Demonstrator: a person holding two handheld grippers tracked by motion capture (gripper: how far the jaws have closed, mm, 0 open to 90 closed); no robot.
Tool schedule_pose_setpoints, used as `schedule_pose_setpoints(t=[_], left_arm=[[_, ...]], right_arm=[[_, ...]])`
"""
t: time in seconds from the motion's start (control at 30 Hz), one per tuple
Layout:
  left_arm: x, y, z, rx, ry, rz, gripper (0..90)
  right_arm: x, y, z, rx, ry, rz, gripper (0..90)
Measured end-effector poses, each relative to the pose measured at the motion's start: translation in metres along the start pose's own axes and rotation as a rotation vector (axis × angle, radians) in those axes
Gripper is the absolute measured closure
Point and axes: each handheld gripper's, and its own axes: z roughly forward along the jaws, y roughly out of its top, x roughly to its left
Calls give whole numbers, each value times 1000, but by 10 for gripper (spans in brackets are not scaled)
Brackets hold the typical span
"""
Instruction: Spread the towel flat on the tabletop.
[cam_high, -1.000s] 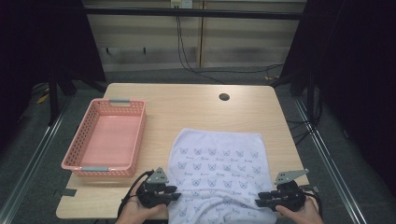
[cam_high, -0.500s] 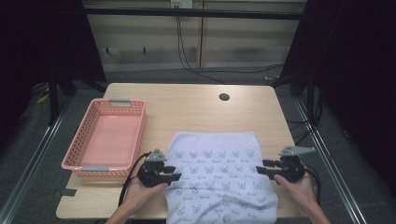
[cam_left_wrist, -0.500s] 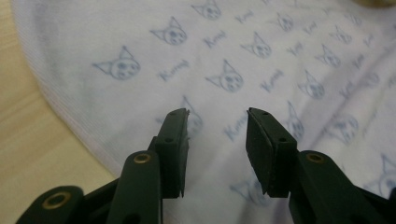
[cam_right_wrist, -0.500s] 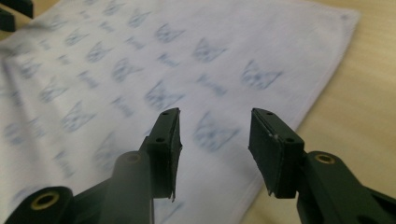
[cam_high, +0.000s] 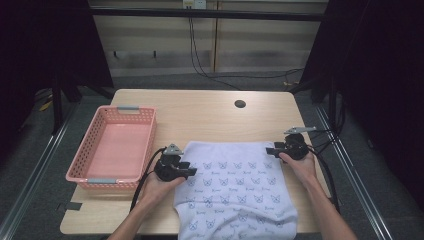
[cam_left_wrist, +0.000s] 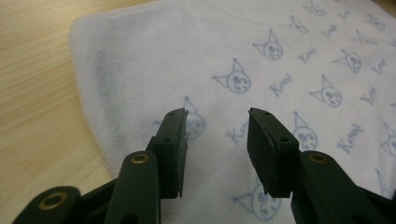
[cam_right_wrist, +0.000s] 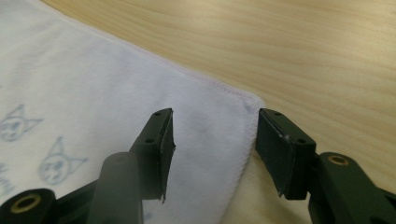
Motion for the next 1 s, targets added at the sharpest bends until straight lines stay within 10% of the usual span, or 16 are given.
schedule_pose_setpoints(t=[0.23, 0.47, 1.0], left_arm=[[7, 0, -2, -36, 36, -31, 541], [15, 4, 1, -48, 50, -70, 486], [43, 26, 28, -52, 127, -95, 461]], right_arm=[[9, 1, 9, -1, 1, -58, 503], [19, 1, 3, 31, 24, -68, 851], [2, -12, -17, -7, 94, 5, 866]])
